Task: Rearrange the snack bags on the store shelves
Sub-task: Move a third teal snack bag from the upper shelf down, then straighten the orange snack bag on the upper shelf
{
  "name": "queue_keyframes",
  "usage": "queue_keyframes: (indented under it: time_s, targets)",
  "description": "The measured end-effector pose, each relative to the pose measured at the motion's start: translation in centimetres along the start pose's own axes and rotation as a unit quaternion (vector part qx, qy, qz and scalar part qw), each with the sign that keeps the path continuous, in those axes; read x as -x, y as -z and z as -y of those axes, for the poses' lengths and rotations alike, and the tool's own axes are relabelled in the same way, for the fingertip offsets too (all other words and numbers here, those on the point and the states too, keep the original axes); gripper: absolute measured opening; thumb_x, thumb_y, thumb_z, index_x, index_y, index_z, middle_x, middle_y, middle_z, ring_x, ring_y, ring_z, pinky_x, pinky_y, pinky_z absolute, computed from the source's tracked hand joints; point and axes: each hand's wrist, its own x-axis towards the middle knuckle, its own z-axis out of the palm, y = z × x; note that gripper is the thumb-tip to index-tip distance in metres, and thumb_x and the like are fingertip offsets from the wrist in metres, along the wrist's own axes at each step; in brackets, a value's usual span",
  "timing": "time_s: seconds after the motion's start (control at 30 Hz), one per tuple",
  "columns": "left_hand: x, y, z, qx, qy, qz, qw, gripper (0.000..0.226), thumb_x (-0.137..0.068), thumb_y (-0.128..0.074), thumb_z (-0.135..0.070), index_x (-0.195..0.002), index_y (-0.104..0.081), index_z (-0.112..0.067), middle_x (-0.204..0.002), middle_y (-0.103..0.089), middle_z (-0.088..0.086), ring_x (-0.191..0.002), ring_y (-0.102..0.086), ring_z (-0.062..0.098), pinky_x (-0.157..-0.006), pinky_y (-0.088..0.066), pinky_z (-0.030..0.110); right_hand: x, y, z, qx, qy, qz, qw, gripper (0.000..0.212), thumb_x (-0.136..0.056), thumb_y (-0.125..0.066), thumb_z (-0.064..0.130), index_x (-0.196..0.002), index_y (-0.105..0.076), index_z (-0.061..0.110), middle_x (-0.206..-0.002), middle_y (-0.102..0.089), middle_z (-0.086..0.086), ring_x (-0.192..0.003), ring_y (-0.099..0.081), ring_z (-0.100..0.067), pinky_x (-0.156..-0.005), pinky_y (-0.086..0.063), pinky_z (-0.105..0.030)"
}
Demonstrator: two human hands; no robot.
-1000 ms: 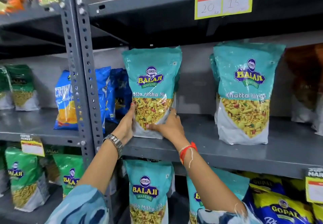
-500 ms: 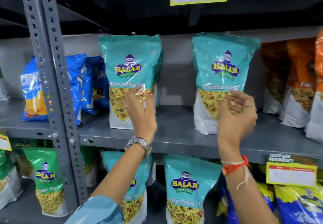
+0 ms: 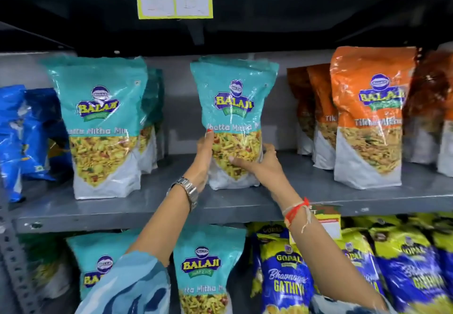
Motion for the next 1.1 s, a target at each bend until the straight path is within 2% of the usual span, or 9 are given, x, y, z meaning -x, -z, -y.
queue_keyframes:
  time_s: [0.2,0.3,0.4,0.5,0.63,0.73,0.87,0.93,1.1]
  targets:
    - [-0.2,0.4,0.6,-0.033,-0.001,0.007,0.999,0.059,-0.09,-0.025,-0.056,-0.134,-0.038,-0.018,-0.132,-0.053,0.005,-0.108,-0.056,0.016,-0.072,-0.047,0.024,0.7,0.1,0.4,0.044,0.033,0.006,0.998,0.104,-0.036,-0.075,0.067,-0.119,-0.034,0.02,-0.126,-0.054,-0.007,-0.121,-0.051,-0.026,-0.1,-0.045,-0.049]
    - [0.2,-0.2,0.9,-0.07,-0.04,-0.097,0.992,0.073,-0.083,-0.034,-0.063,-0.139,-0.029,-0.016,-0.145,-0.039,0.005,-0.129,-0.043,0.019,-0.102,-0.04,0.039,0.8,1.2,0.2,0.012,0.048,-0.005,0.999,0.108,-0.047,-0.078,0.062,-0.133,-0.029,0.021,-0.137,-0.047,-0.009,-0.126,-0.047,-0.028,-0.103,-0.042,-0.049]
    - [2.2,-2.0,0.8,-0.174,-0.174,-0.222,0.943,0.066,-0.087,-0.037,-0.049,-0.144,-0.018,-0.021,-0.157,-0.018,0.003,-0.144,-0.016,0.018,-0.117,-0.014,0.041,0.7,4.1,-0.4,-0.031,0.08,-0.065,0.994,0.085,-0.067,-0.079,0.039,-0.135,-0.033,0.018,-0.128,-0.049,-0.008,-0.116,-0.051,-0.027,-0.096,-0.045,-0.04]
    - [4.1,-4.7,0.4,-0.249,-0.315,-0.271,0.875,0.057,-0.085,-0.04,-0.039,-0.136,-0.034,-0.014,-0.145,-0.038,0.01,-0.135,-0.031,0.023,-0.11,-0.023,0.035,1.0,8.2,-0.9,-0.063,0.145,-0.167,0.973,0.059,-0.071,-0.078,0.022,-0.12,-0.045,0.019,-0.111,-0.054,-0.004,-0.097,-0.054,-0.021,-0.086,-0.046,-0.035]
    - [4.4,-10.6,0.5,-0.221,-0.351,-0.207,0.886,0.051,-0.083,-0.041,-0.034,-0.128,-0.043,-0.008,-0.128,-0.05,0.01,-0.119,-0.044,0.023,-0.101,-0.028,0.025,1.3,14.1,-1.7,-0.048,0.154,-0.342,0.926,0.043,-0.067,-0.072,0.022,-0.103,-0.052,0.03,-0.1,-0.064,0.003,-0.092,-0.063,-0.023,-0.089,-0.05,-0.043]
    - [3.9,-15.2,1.5,-0.203,-0.318,-0.111,0.92,0.052,-0.085,-0.042,-0.037,-0.129,-0.041,-0.011,-0.13,-0.047,0.006,-0.119,-0.044,0.021,-0.104,-0.031,0.026,1.7,18.1,-2.3,0.052,0.109,-0.442,0.889,0.044,-0.069,-0.071,0.031,-0.109,-0.054,0.03,-0.113,-0.066,0.0,-0.101,-0.063,-0.028,-0.077,-0.04,-0.031]
    - [2.6,-20.9,2.6,-0.13,-0.112,0.05,0.984,0.063,-0.084,-0.044,-0.048,-0.137,-0.032,-0.017,-0.145,-0.037,0.005,-0.132,-0.038,0.021,-0.112,-0.03,0.043,-0.1,23.2,-4.6,0.037,0.079,-0.317,0.945,0.086,-0.056,-0.077,0.04,-0.131,-0.04,0.019,-0.137,-0.047,-0.01,-0.122,-0.048,-0.027,-0.089,-0.038,-0.034]
    - [2.6,-23.2,2.4,-0.044,-0.007,0.108,0.993,0.062,-0.084,-0.044,-0.052,-0.137,-0.03,-0.022,-0.147,-0.037,0.001,-0.132,-0.039,0.021,-0.112,-0.031,0.045,-1.0,25.5,-5.3,-0.037,0.03,-0.208,0.977,0.098,-0.06,-0.081,0.024,-0.14,-0.025,0.011,-0.146,-0.035,-0.017,-0.132,-0.039,-0.03,-0.098,-0.035,-0.034]
    - [2.6,-26.1,2.6,0.027,0.029,0.16,0.986,0.061,-0.088,-0.037,-0.052,-0.14,-0.022,-0.025,-0.143,-0.04,0.001,-0.129,-0.043,0.022,-0.11,-0.033,0.048,-2.0,27.7,-6.8,-0.027,-0.026,-0.065,0.997,0.11,-0.057,-0.087,0.02,-0.142,-0.018,0.019,-0.116,-0.06,-0.008,-0.109,-0.058,-0.026,-0.09,-0.045,-0.037]
